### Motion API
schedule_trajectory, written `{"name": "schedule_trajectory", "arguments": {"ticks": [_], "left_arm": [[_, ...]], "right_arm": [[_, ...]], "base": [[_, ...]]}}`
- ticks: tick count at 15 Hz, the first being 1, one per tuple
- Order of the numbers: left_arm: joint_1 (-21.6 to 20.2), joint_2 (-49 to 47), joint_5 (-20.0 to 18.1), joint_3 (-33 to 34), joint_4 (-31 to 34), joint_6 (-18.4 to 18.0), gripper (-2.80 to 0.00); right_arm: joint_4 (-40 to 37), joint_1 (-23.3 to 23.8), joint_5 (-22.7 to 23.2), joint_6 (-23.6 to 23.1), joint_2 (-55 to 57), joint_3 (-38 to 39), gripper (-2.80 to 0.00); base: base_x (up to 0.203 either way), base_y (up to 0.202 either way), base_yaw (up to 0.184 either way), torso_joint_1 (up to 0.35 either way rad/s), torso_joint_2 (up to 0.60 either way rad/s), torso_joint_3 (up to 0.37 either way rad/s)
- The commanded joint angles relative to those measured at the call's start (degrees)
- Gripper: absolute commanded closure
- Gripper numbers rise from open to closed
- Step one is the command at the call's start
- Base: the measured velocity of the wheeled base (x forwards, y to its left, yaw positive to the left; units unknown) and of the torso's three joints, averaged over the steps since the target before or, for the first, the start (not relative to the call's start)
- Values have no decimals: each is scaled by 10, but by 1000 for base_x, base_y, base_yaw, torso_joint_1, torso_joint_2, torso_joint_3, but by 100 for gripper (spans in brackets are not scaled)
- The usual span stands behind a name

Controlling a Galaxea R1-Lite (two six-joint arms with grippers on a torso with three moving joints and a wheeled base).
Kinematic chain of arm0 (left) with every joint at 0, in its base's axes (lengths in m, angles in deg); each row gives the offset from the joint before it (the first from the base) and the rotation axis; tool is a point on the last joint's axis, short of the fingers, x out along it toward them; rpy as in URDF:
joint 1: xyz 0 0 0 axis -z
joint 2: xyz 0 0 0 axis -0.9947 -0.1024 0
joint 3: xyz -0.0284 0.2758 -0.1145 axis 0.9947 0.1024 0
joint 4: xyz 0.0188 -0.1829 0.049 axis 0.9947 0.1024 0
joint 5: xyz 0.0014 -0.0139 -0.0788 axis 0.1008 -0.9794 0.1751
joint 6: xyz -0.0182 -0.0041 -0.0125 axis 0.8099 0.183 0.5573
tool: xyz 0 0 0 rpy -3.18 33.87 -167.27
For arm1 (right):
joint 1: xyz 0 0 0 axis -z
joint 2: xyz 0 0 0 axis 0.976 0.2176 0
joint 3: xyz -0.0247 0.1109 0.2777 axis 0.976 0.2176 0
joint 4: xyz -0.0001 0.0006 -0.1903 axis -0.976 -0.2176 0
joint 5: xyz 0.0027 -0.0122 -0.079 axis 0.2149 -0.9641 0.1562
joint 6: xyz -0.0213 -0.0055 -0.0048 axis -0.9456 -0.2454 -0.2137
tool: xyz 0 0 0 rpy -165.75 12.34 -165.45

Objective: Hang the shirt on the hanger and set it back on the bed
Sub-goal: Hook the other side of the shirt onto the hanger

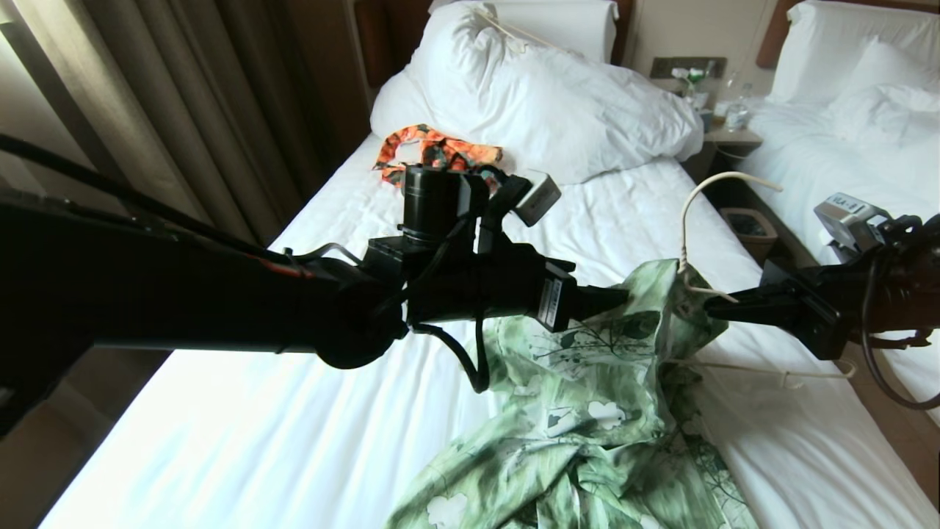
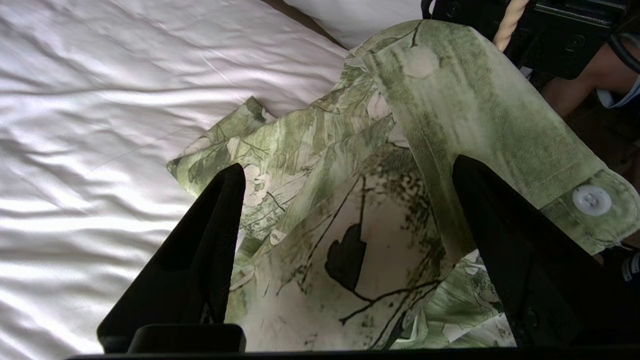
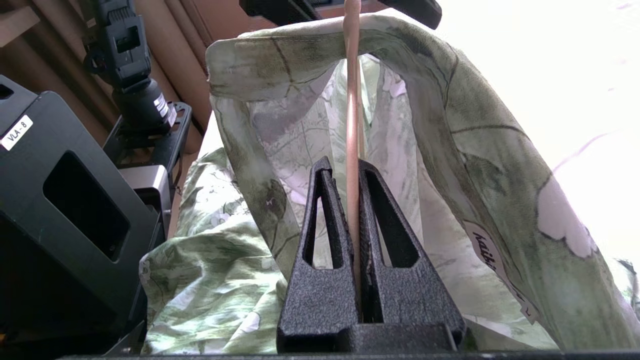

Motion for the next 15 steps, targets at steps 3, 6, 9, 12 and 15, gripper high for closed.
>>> {"name": "schedule_trajectory", "arguments": {"ticks": [3,6,9,12,15], "left_arm": [[20,-31,1,-8,-3,0,-280],[25,-55,4,-30,-6,1,-280],[30,-61,18,-40,-6,1,-280],[41,-67,28,-47,-4,1,-280],[47,-73,33,-57,-3,1,-280]], "right_arm": [[-2,-1,5,-3,0,0,0],[-2,-1,5,-3,2,0,0],[-2,-1,5,-3,2,0,0],[-2,-1,5,-3,2,2,0],[-2,-2,5,-4,2,3,0]], "base": [[0,0,0,0,0,0],[0,0,0,0,0,0],[0,0,0,0,0,0],[0,0,0,0,0,0],[0,0,0,0,0,0]]}}
